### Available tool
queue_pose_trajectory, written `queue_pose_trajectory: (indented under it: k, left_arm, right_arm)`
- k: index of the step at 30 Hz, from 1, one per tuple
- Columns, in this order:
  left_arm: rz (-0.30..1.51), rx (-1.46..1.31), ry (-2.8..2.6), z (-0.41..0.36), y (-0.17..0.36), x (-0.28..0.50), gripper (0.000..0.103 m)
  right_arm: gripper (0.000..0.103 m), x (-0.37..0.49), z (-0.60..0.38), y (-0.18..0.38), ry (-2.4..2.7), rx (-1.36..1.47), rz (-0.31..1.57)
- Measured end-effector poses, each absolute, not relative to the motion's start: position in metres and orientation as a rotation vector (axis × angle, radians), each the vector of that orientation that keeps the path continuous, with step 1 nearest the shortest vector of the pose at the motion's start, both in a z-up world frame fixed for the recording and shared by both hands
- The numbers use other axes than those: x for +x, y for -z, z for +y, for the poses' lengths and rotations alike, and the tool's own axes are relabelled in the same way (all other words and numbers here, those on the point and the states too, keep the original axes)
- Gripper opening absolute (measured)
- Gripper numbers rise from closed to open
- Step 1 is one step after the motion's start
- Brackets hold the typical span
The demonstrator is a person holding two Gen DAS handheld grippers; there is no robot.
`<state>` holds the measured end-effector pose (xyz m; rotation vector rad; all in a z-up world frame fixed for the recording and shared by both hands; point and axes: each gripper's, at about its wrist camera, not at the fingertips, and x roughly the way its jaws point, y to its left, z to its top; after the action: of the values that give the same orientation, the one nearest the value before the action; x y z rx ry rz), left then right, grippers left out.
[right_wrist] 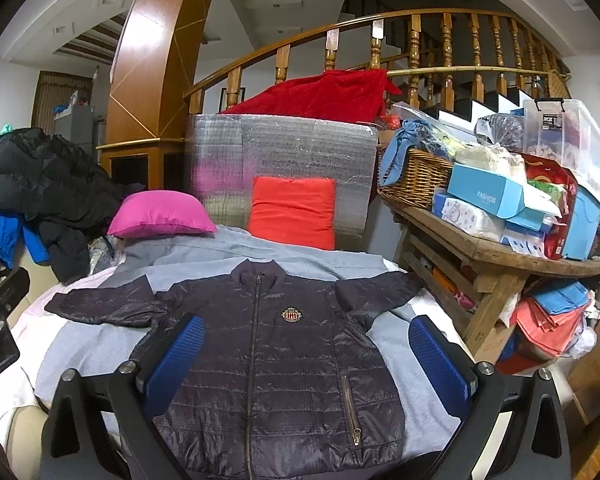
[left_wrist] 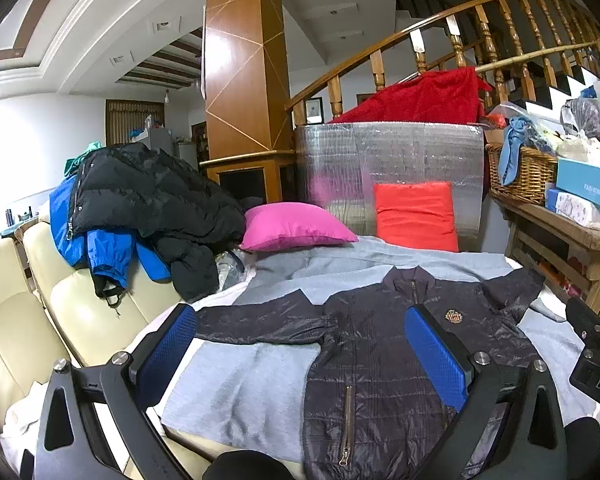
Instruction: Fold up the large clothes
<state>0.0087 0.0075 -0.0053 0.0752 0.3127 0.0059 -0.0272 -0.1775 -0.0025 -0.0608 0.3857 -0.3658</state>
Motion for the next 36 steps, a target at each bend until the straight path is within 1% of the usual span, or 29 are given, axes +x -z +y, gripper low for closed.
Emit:
queue_pose_trajectory:
  k: [8,12,14,17,19,21,25,30,32,35,36]
  left_arm:
    - [0.375,0.082,0.008,-0.006,0.025,0.045,0.103]
    - [0.444,0.093,0.028,-0.019,0.044,0.084,0.103]
    - [0.511,0.083,0.075,-0.026,0.062,0.117,0.103]
    - [0.639,0.063,0.116,-0.039,0.099,0.166,0.103]
    - [0.732,0.056,0.107,-0.049,0.133,0.207,0.103]
    - [0.762,0.051,0.073,-0.055,0.158,0.232,0.103]
    - [0.761,0.001,0.022,-0.065,0.186,0.276,0.103]
    - [0.661,0.011,-0.010,-0.078,0.194,0.294,0.103]
    - [0.671,0.044,-0.019,-0.084,0.201,0.303,0.103]
    - [0.676,0.076,-0.006,-0.092,0.206,0.312,0.103]
    - [0.670,0.092,-0.011,-0.095,0.207,0.313,0.103]
  right_arm:
    - [0.103,0.002,-0.193,0.022,0.378,-0.071,0.447]
    - [0.103,0.030,-0.214,0.038,0.396,-0.065,0.496]
    - [0.103,0.046,-0.232,0.047,0.394,-0.046,0.524]
    - [0.103,0.080,-0.279,0.071,0.403,0.007,0.566]
    - [0.103,0.104,-0.323,0.092,0.400,0.077,0.587]
    - [0.103,0.127,-0.378,0.114,0.406,0.158,0.602]
    - [0.103,0.161,-0.488,0.144,0.415,0.338,0.557]
    - [0.103,0.221,-0.612,0.181,0.389,0.620,0.542]
    - [0.103,0.243,-0.643,0.196,0.357,0.730,0.537]
    - [0.101,0.268,-0.690,0.225,0.359,0.918,0.507]
    - [0.097,0.273,-0.702,0.234,0.370,0.958,0.499]
